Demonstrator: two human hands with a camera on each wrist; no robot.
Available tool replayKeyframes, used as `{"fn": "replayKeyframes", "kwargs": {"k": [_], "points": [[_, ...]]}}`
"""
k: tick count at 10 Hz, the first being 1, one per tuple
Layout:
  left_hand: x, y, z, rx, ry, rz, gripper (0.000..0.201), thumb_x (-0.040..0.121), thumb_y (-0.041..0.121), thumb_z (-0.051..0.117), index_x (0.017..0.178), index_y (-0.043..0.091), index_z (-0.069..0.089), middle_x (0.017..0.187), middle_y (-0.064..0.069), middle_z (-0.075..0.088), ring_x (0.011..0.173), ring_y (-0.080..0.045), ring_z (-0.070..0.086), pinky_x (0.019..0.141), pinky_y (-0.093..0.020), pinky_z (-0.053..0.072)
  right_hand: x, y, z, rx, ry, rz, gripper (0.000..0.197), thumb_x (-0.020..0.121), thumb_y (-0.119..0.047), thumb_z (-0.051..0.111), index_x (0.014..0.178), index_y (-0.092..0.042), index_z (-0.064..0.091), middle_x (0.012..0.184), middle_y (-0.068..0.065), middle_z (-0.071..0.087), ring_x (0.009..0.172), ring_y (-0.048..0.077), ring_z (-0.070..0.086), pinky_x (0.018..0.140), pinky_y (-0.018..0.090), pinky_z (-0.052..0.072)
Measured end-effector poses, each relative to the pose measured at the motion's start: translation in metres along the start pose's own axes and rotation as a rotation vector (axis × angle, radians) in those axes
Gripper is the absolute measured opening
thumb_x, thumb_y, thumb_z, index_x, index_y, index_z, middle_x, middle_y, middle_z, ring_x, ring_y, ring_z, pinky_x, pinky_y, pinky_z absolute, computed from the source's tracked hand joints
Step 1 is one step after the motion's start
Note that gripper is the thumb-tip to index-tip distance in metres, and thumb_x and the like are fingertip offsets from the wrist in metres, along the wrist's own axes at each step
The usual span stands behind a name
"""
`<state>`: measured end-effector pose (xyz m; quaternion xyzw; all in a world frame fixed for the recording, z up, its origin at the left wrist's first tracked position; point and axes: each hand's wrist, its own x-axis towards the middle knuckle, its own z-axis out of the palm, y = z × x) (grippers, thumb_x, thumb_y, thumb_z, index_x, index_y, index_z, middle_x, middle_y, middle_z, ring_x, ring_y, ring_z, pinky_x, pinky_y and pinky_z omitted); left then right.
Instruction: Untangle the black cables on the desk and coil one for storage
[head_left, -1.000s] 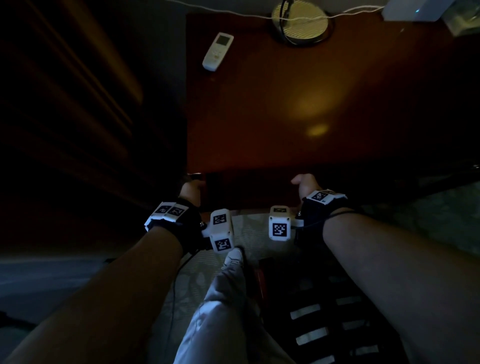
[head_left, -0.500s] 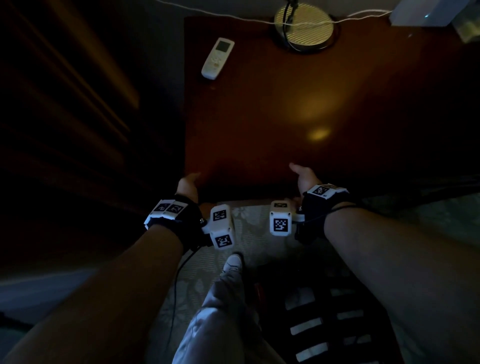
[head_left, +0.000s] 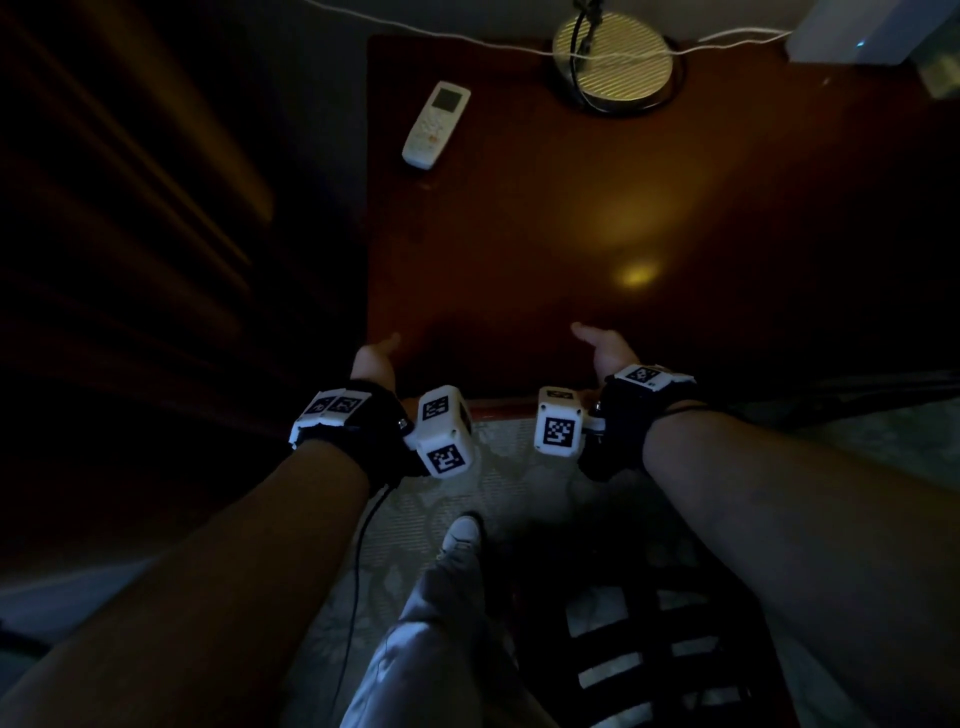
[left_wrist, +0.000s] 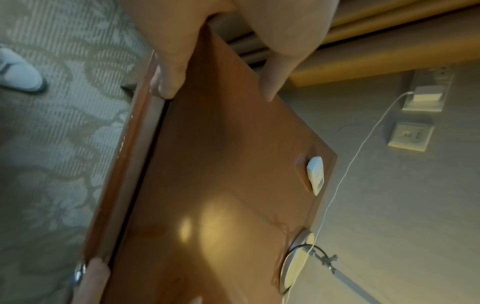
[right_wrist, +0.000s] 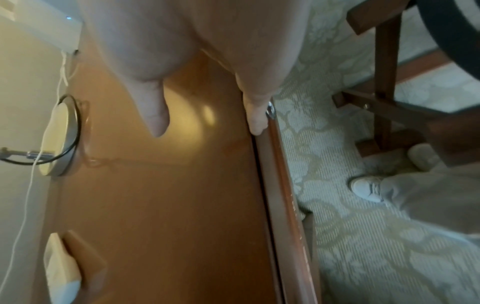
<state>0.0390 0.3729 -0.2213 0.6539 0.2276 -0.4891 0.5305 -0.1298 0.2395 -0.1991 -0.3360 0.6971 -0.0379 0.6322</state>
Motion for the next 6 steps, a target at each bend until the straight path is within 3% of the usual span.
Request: {"fn": "replayKeyframes", "kwargs": {"k": [1,2,3,4,5,6], "points": [[0.000,0.000,-0.001,0.007,0.005,0.015,0.045,0.091,0.029,0.059,0.127,0.004,0.052,0.088,-0.014,0.058,0.065,-0.028,0.060,0.051,-0.031,0.047,0.005,0.001,0.001,-0.030,-0.018,-0.032,0.048,0.092,-0.034,0.058,0.137,-0.020,0.049,0.147,0.019,0.035,0.098,0.033,0.053,0.076,0.045,0.049],[-0.006,-0.003,-0.002,-0.030,-0.028,-0.017,0.039,0.090,0.032,0.060,0.118,0.007,0.053,0.094,-0.017,0.060,0.075,-0.031,0.062,0.064,-0.038,0.053,0.009,0.004,0.001,0.006,0.013,-0.010,0.042,0.087,-0.035,0.062,0.125,-0.019,0.051,0.136,0.015,0.041,0.094,0.032,0.056,0.074,0.039,0.050],[-0.012,-0.001,-0.001,0.027,-0.040,-0.037,0.042,0.092,0.031,0.057,0.126,0.008,0.051,0.118,-0.022,0.058,0.104,-0.039,0.059,0.094,-0.048,0.048,0.005,-0.004,0.004,0.004,0.040,-0.055,0.048,0.094,-0.029,0.052,0.137,-0.010,0.046,0.136,0.014,0.040,0.105,0.031,0.048,0.079,0.038,0.043],[-0.021,0.010,0.007,0.150,-0.074,0.049,0.047,0.097,0.018,0.046,0.139,-0.001,0.041,0.144,-0.022,0.042,0.131,-0.038,0.043,0.103,-0.044,0.039,0.008,-0.010,0.007,-0.145,-0.022,-0.110,0.043,0.100,-0.009,0.040,0.143,-0.001,0.038,0.149,0.022,0.035,0.134,0.036,0.039,0.102,0.041,0.037],[-0.045,0.028,0.014,0.281,-0.083,0.167,0.042,0.097,0.008,0.044,0.137,-0.006,0.043,0.144,-0.024,0.041,0.125,-0.033,0.046,0.104,-0.044,0.037,-0.016,-0.024,0.010,-0.185,-0.081,-0.131,0.043,0.100,-0.008,0.042,0.142,0.001,0.039,0.149,0.023,0.037,0.135,0.037,0.039,0.102,0.040,0.037],[-0.074,0.052,0.022,0.338,-0.059,0.263,0.036,0.100,0.004,0.040,0.132,-0.008,0.048,0.140,-0.020,0.043,0.130,-0.036,0.040,0.105,-0.043,0.034,-0.041,-0.041,0.009,-0.227,-0.054,-0.210,0.039,0.100,-0.007,0.041,0.138,0.002,0.045,0.145,0.023,0.041,0.131,0.038,0.043,0.104,0.042,0.037]]}}
